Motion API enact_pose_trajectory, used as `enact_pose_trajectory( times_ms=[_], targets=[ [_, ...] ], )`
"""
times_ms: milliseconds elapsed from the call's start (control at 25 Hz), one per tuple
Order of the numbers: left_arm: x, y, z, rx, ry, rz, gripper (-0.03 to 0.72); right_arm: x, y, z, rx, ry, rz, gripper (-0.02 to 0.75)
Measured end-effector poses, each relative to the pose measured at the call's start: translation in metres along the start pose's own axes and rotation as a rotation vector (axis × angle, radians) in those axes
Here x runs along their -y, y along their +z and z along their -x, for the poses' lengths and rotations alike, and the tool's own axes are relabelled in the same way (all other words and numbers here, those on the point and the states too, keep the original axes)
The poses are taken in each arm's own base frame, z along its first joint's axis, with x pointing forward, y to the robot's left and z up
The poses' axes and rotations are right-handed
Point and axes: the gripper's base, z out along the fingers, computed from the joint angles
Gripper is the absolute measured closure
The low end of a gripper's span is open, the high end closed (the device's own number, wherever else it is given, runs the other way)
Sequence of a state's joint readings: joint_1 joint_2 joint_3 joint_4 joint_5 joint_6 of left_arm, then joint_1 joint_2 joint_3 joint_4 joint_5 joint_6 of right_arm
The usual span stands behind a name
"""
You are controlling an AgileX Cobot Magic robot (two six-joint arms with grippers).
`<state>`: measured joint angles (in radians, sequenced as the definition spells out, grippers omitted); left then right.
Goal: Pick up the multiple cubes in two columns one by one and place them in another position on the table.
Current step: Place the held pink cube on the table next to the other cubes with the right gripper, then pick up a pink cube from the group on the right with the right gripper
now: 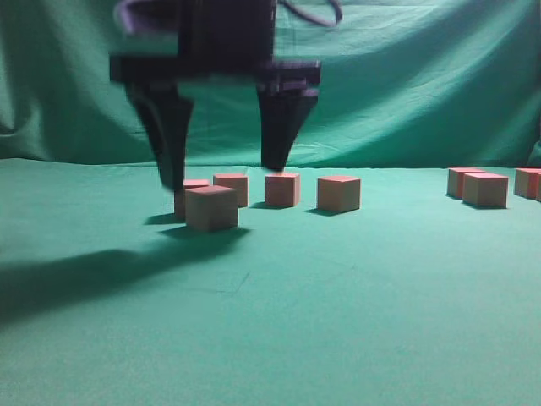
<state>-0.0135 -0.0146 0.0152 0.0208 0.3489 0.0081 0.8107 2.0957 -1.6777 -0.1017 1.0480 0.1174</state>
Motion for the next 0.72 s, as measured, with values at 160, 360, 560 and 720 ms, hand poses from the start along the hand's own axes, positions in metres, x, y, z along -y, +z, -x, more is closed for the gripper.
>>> enact_pose_trajectory(
  times_ms=[160, 360, 560, 720],
  targets=[
    [0.000, 0.000, 0.000, 0.000, 0.000, 0.000, 0.688, 0.009, -0.057, 0.002, 0.078, -0.003, -0.038, 0.105],
    [0.000, 0.000, 0.000, 0.000, 0.000, 0.000, 0.688, 0.030, -0.127, -0.009, 0.178, 0.003, -0.197, 0.105],
    [0.000, 0.000, 0.000, 0.000, 0.000, 0.000, 0.688, 0.069, -0.189, -0.029, 0.324, 0.105, -0.403, 0.158],
    [0.000, 0.000, 0.000, 0.000, 0.000, 0.000, 0.688, 0.113, -0.227, -0.058, 0.392, 0.270, -0.438, 0.158]
  ],
)
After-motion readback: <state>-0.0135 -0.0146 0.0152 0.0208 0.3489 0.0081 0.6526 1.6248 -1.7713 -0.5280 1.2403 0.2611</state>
